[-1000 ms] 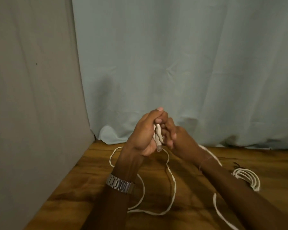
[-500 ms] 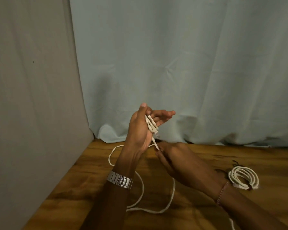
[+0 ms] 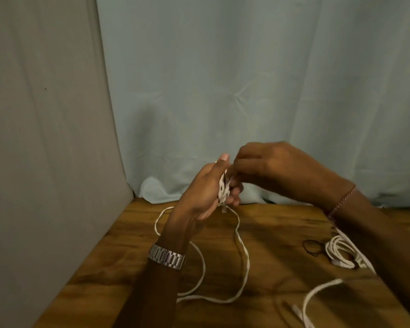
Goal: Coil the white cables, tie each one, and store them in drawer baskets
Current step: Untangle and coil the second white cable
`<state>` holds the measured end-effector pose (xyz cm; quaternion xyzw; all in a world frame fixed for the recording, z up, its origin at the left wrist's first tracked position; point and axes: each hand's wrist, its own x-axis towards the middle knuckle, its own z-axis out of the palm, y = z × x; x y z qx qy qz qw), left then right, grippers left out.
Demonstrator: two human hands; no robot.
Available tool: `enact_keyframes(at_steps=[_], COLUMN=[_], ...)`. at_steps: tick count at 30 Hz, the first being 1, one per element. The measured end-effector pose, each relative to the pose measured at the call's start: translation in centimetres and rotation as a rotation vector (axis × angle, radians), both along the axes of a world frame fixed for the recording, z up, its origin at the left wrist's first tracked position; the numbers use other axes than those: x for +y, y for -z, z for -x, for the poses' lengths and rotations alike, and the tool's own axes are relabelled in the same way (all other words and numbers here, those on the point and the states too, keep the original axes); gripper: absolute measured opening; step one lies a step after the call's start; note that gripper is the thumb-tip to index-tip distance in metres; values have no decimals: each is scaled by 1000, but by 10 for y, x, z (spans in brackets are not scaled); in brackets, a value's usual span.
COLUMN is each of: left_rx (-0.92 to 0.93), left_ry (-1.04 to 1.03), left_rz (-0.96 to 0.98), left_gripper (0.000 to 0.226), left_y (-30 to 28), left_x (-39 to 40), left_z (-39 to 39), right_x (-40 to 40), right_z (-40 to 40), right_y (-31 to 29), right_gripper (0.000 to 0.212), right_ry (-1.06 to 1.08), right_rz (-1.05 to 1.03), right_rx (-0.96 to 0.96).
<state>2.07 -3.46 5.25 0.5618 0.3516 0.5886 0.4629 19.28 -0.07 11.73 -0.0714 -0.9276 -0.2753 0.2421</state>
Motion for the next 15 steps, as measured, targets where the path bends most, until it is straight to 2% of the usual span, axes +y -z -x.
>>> enact_keyframes(at_steps=[2, 4, 6, 11, 15], left_rx=[17, 16, 35, 117, 220], left_ry=[87, 152, 152, 71, 20], left_rz=[15, 22, 18, 5, -33], left_gripper=[56, 56, 54, 50, 37], left_y=[-2, -3, -5, -6, -5], left_x=[-2, -2, -3, -5, -8], left_z=[1, 3, 6, 12, 10], right_x=[11, 21, 25, 28, 35], right_z=[-1, -1, -3, 3, -6], right_y=[-9, -14, -18, -25, -35], right_gripper=[14, 23, 20, 23, 25], right_ry=[-31, -53, -74, -70, -35], right_rz=[-138, -269, -346, -371, -376], right_rx=[2, -13, -30, -138, -117])
